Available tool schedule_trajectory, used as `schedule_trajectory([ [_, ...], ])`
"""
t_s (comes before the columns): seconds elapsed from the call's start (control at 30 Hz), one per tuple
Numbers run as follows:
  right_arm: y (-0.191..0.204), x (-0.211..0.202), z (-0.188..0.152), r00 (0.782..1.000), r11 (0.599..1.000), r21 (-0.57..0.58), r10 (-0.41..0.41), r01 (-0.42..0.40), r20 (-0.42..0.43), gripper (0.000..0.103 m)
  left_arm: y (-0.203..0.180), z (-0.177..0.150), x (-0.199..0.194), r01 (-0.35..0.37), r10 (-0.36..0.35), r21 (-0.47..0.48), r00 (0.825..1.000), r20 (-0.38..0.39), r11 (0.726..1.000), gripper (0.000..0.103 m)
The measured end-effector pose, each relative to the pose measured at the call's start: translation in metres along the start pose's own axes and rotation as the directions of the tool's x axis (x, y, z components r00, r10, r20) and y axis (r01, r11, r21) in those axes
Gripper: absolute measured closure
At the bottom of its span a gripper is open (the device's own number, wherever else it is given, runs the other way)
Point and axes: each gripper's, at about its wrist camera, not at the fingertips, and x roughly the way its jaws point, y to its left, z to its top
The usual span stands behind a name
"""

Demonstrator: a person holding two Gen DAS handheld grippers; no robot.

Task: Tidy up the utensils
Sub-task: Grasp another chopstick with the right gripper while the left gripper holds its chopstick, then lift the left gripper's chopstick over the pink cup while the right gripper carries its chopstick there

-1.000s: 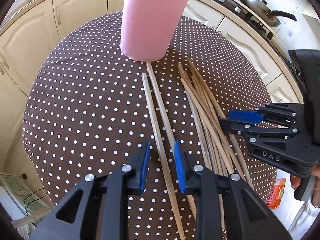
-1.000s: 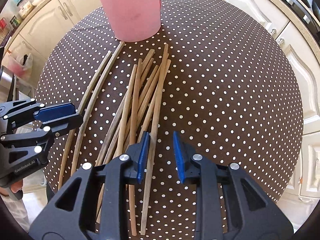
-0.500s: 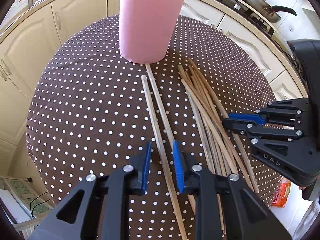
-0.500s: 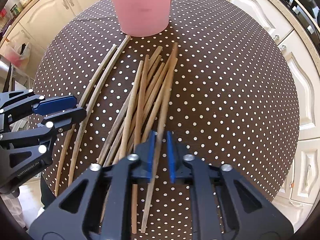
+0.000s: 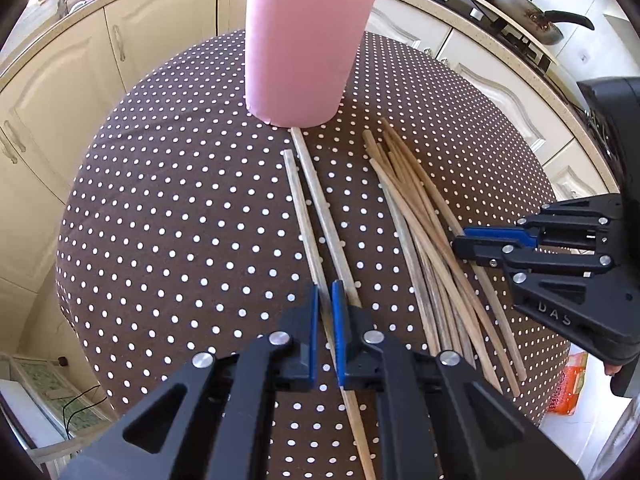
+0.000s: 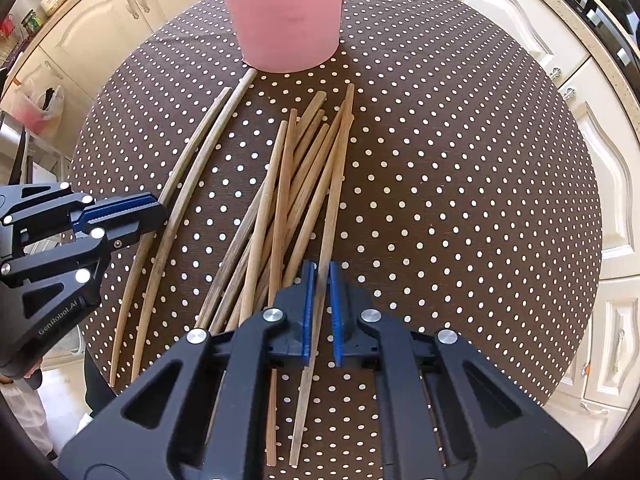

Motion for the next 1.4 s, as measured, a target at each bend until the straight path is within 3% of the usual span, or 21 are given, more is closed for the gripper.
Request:
schedule_trajectory([
  [0.9, -0.007, -0.030, -0.041, 0.988, 0.997, 0.038, 0.065, -0.071, 0.142, 0.097, 0.007, -0.011, -0.035, 0.056, -0.055, 0.002, 0.989, 0.137, 0.998, 0.098],
  [1.4, -0.016, -0.084, -0.058, 0.937, 0.983, 0.053, 0.151, -0.176, 0.316, 0.097, -0.011, -0.017, -0.080, 0.090, -0.104, 0.064, 0.958, 0.269, 0.994, 0.098],
])
